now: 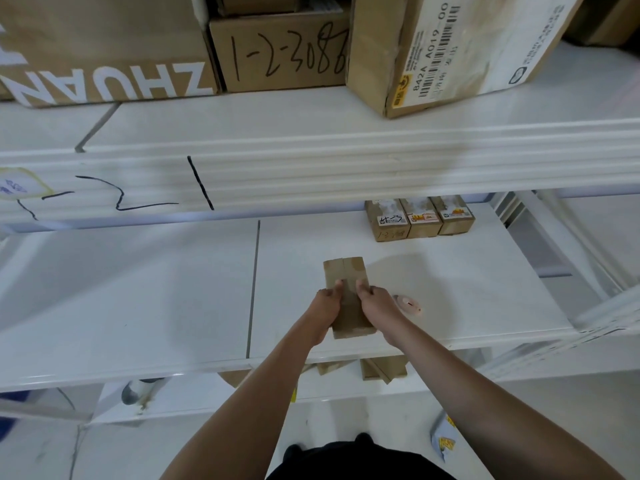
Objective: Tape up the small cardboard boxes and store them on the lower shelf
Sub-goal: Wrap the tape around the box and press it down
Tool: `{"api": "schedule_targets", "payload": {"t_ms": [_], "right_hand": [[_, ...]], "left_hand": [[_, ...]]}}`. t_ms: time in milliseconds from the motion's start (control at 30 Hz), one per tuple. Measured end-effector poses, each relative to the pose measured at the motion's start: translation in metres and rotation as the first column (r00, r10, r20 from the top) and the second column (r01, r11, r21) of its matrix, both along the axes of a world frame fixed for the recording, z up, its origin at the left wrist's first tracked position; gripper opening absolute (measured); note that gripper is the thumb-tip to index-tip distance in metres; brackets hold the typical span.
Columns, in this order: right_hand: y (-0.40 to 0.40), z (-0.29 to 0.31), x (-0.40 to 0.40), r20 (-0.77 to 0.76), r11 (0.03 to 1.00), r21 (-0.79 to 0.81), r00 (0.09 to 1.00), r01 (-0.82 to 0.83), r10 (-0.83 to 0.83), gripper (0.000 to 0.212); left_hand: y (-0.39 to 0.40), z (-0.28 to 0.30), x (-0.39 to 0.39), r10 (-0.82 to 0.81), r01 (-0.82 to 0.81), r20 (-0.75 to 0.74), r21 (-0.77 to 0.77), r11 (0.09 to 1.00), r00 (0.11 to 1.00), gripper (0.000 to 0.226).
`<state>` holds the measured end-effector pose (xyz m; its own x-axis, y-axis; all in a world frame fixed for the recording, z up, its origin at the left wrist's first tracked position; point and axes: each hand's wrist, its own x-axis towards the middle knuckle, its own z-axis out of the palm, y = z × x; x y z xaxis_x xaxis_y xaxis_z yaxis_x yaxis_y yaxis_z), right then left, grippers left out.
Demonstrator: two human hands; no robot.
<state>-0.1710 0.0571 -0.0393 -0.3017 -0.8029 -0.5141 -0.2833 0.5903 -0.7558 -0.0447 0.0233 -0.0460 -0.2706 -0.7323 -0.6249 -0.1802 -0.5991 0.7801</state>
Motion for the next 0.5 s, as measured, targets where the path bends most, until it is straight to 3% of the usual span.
{"api": "schedule_targets", "payload": {"t_ms": [133, 267, 400, 500], "right_hand": [[-0.007, -0.004, -0.003, -0.153, 0.997, 0.073, 0.988, 0.001, 0.01, 0.059], [-0.008, -0.015, -0.009, -0.237, 0.988, 0.15, 0.97, -0.022, 0.057, 0.061], [0.001, -0.021, -0.023, -0.456, 0.978, 0.051, 0.867, -0.2, 0.201, 0.048], [0.007, -0.017, -0.04, -0.632, 0.981, -0.075, 0.769, -0.179, 0.092, 0.037]], "left_hand": [[-0.003, -0.002, -0.005, -0.093, 0.121, 0.437, -0.037, 0.992, 0.895, 0.073], [-0.002, -0.009, -0.002, -0.062, 0.102, 0.361, -0.094, 0.99, 0.93, 0.049], [0.005, -0.015, -0.001, -0.05, 0.131, 0.432, -0.161, 0.978, 0.9, 0.041], [0.006, -0.016, -0.005, -0.003, 0.086, 0.415, -0.18, 0.98, 0.91, 0.042]]}}
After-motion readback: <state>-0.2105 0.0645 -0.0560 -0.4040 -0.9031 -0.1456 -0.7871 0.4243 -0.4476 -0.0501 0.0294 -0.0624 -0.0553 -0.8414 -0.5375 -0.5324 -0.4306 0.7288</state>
